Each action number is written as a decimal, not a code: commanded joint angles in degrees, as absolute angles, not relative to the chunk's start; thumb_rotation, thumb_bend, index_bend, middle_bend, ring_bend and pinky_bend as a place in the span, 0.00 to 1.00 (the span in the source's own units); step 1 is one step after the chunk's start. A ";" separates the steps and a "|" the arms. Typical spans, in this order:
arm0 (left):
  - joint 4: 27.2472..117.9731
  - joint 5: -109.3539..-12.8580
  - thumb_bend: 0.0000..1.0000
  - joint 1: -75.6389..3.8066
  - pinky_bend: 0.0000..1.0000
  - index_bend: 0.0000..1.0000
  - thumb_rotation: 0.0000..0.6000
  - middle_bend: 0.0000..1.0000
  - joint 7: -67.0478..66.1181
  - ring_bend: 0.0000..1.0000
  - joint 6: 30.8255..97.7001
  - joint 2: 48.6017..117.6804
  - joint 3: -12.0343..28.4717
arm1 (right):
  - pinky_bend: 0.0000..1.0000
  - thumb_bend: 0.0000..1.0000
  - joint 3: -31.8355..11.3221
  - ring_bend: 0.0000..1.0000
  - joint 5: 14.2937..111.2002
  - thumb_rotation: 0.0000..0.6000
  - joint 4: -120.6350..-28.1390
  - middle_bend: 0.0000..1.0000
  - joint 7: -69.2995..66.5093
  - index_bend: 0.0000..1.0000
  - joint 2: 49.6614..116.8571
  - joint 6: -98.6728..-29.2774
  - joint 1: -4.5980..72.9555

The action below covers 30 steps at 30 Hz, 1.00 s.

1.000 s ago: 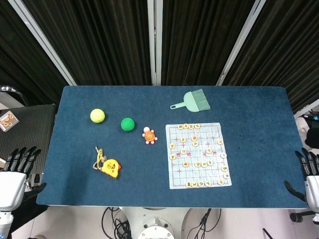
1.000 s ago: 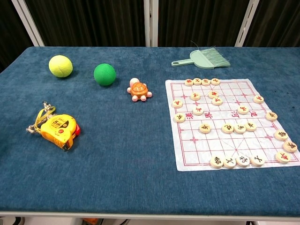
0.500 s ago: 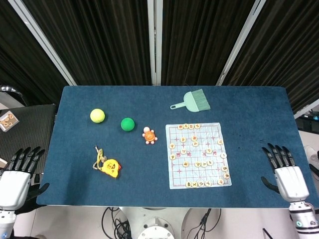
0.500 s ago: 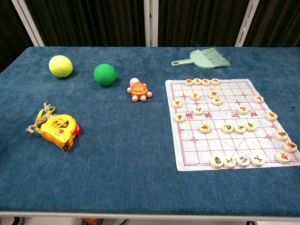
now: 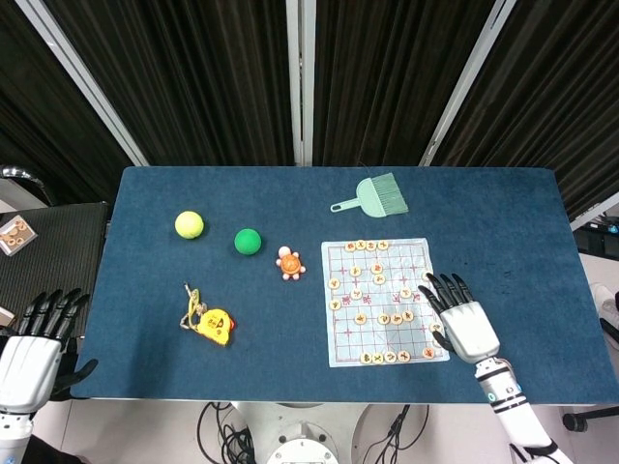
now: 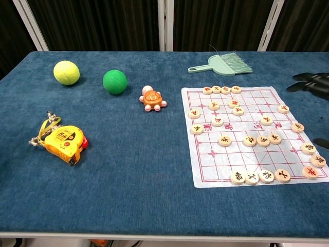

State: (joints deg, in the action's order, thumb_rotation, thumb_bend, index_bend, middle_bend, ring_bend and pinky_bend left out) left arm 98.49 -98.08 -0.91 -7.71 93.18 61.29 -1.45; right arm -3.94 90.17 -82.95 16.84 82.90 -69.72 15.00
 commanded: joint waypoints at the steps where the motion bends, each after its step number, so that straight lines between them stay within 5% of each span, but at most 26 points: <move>1: 98.31 -97.89 0.13 -0.63 0.00 0.09 1.00 0.06 -7.29 0.00 93.40 61.20 -1.59 | 0.00 0.20 -4.48 0.00 89.14 1.00 -81.58 0.00 18.72 0.15 85.25 -68.86 16.32; 30: 95.56 -97.69 0.13 0.76 0.00 0.09 1.00 0.06 -4.27 0.00 95.16 61.45 -1.74 | 0.00 0.23 -4.45 0.00 83.14 1.00 -75.61 0.00 24.10 0.41 96.11 -65.54 20.90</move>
State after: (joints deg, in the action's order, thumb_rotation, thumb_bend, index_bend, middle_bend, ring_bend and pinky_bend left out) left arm 95.61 -97.71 0.75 -4.31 95.17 61.43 -1.74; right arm -4.46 83.19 -75.66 24.04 96.04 -65.58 20.83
